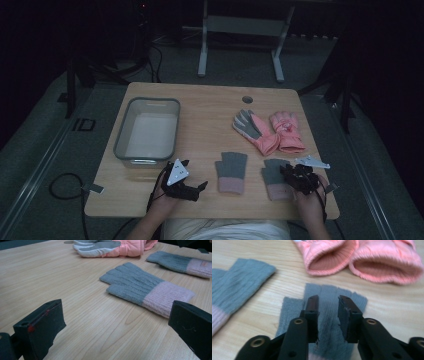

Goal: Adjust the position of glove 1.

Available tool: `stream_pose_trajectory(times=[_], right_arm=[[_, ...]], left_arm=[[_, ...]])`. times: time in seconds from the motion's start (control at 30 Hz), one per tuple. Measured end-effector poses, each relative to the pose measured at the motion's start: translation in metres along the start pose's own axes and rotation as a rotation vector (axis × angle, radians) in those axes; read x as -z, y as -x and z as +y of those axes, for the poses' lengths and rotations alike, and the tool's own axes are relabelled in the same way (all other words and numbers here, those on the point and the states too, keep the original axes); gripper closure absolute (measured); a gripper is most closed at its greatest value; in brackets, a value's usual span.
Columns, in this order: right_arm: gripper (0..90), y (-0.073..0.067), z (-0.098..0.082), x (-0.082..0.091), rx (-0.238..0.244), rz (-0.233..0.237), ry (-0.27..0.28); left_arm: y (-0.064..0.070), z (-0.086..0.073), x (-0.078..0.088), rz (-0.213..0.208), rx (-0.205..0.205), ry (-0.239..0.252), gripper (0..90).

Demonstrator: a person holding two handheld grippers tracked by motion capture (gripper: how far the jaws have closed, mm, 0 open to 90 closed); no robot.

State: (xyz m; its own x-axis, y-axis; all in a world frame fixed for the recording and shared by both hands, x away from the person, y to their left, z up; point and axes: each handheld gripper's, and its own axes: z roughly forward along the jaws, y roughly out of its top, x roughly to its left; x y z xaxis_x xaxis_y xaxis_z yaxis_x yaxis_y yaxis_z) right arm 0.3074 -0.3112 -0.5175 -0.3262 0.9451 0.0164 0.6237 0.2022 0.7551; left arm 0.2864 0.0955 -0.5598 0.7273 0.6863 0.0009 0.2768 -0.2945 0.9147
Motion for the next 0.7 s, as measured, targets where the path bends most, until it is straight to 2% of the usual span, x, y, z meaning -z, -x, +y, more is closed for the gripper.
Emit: stream_pose_trajectory(times=[0.03,0.07,0.1,0.2,0.33,0.4,0.43,0.7], right_arm=[[68.6,0.003,0.002,0.001,0.025,-0.004,0.0],[67.9,0.006,0.004,0.001,0.051,0.017,-0.006],[68.5,0.009,0.005,0.001,0.067,0.048,-0.011],[66.9,0.014,0.008,-0.003,0.165,0.142,-0.039],[63.2,0.017,0.01,-0.006,0.247,0.196,-0.046],[63.2,0.018,0.011,-0.007,0.266,0.211,-0.051],[62.1,0.022,0.012,-0.008,0.304,0.225,-0.06],[60.0,0.033,0.009,-0.016,0.304,0.244,-0.077]], left_arm=[[0.0,0.0,0.0,0.0,0.0,0.0,0.0],[0.0,0.0,0.0,-0.001,0.001,-0.002,0.0],[-0.001,0.0,0.0,-0.001,0.001,-0.004,0.0],[-0.001,0.0,0.0,-0.001,0.003,-0.005,0.0],[-0.001,0.0,0.0,-0.004,0.005,-0.005,0.0],[-0.001,0.0,0.0,-0.005,0.004,-0.003,0.0],[-0.001,0.0,0.0,-0.006,0.004,-0.004,0.0],[-0.001,0.0,0.0,-0.005,0.002,-0.006,0.0]])
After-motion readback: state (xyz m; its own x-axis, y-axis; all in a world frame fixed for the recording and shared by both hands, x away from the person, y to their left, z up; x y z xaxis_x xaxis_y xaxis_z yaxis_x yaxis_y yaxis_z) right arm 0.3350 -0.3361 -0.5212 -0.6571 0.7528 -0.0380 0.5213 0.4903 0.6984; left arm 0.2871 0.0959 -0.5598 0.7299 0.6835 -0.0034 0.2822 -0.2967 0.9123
